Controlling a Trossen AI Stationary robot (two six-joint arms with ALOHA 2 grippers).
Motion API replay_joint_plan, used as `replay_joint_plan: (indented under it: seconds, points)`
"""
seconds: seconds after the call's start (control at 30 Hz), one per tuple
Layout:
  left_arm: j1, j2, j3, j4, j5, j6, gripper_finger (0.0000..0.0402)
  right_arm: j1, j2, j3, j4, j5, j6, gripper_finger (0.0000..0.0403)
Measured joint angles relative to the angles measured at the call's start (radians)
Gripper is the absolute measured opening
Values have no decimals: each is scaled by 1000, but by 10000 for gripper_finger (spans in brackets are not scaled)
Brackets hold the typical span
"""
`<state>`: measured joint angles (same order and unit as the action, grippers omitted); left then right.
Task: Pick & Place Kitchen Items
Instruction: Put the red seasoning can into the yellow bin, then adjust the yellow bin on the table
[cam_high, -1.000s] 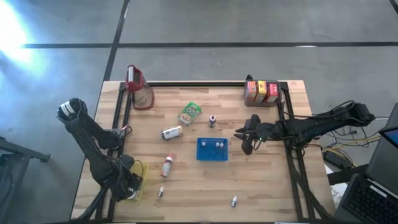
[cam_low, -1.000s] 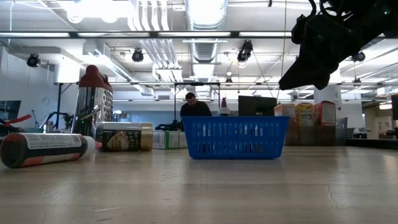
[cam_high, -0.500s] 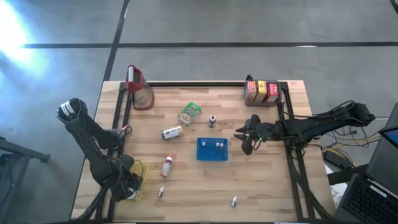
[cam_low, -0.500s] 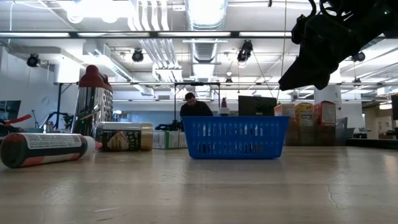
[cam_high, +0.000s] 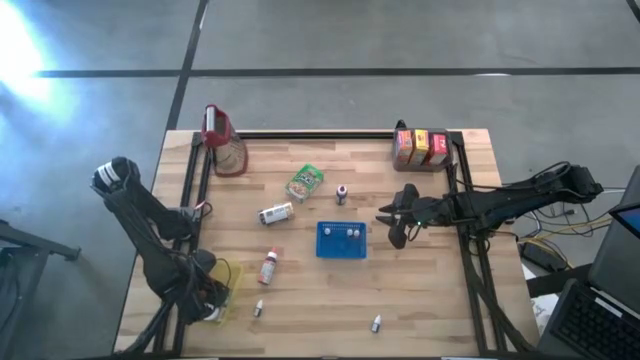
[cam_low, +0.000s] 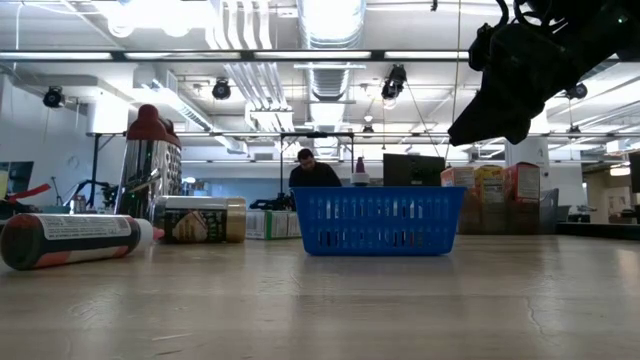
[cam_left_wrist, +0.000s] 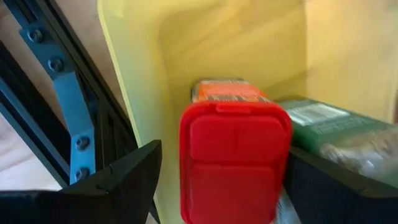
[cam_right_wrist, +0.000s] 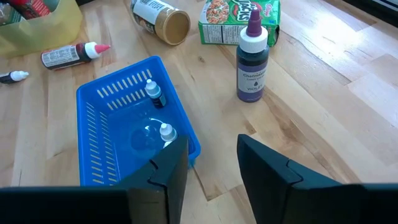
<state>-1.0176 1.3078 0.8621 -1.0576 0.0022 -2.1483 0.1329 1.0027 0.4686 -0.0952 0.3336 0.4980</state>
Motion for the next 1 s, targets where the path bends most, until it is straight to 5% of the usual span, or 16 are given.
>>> replay_joint_plan:
  seconds: [0.3,0.53,1.0]
  points:
    - [0,-21,40,-30,6,-13,316,0,0,0,1,0,0,98]
    - [0,-27,113,-236,12,-49,316,0,0,0,2,0,0,77]
    - [20,-40,179,-288,-41,98,314,0,0,0,5,0,0,74]
